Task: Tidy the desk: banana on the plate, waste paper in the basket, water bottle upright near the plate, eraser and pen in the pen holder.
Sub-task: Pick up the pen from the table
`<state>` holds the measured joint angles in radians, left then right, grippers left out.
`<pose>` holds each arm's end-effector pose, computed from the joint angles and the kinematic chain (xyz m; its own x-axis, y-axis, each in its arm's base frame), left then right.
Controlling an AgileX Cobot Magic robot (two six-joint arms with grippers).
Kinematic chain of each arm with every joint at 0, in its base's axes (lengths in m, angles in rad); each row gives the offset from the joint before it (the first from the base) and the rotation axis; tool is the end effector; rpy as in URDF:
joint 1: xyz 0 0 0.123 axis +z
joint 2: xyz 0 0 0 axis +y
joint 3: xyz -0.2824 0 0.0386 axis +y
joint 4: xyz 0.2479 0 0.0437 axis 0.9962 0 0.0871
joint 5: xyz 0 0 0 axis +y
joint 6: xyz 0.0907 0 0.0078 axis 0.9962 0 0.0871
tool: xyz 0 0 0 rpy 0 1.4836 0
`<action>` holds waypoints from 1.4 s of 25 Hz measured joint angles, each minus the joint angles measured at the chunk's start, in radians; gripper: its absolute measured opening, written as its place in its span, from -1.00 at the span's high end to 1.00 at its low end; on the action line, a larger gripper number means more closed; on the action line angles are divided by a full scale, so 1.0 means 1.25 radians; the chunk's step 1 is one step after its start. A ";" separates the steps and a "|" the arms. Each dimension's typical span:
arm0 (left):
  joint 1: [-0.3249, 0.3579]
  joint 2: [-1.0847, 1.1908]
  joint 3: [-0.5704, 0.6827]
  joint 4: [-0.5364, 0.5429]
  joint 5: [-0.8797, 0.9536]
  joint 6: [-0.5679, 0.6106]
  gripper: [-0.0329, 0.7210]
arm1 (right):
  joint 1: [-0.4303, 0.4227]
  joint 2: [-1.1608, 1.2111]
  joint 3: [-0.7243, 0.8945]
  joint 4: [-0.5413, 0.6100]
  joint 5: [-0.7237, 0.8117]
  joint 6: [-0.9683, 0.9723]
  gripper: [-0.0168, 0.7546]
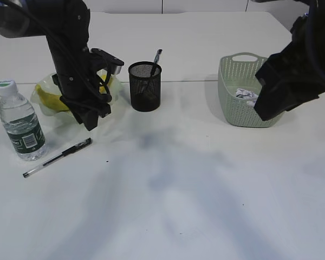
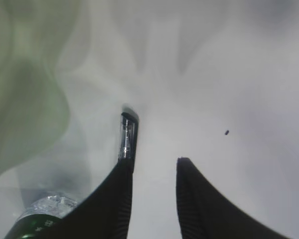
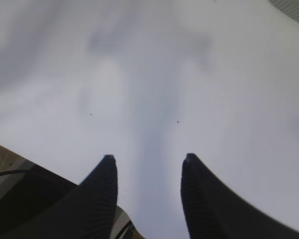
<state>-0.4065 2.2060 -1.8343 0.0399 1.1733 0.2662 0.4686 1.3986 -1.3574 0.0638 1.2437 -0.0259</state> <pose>0.4198 -0.1771 0.1877 -0.7679 0.6330 -0.0984 0.6295 0.7741 0.0665 0.2404 0.1278 0.3566 -0.8281 -0.4252 -0.3654 -0.4749 0.8783 0.0542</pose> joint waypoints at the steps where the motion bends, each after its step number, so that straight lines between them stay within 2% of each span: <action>1: 0.000 0.003 0.000 0.008 0.000 0.000 0.34 | 0.000 0.000 0.000 0.000 0.000 0.000 0.13; 35: 0.030 0.094 0.000 0.008 -0.036 0.007 0.34 | 0.000 0.000 0.000 0.000 0.000 -0.013 0.12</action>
<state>-0.3693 2.3235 -1.8343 0.0502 1.1288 0.2746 0.4686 1.3986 -1.3574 0.0638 1.2437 -0.0418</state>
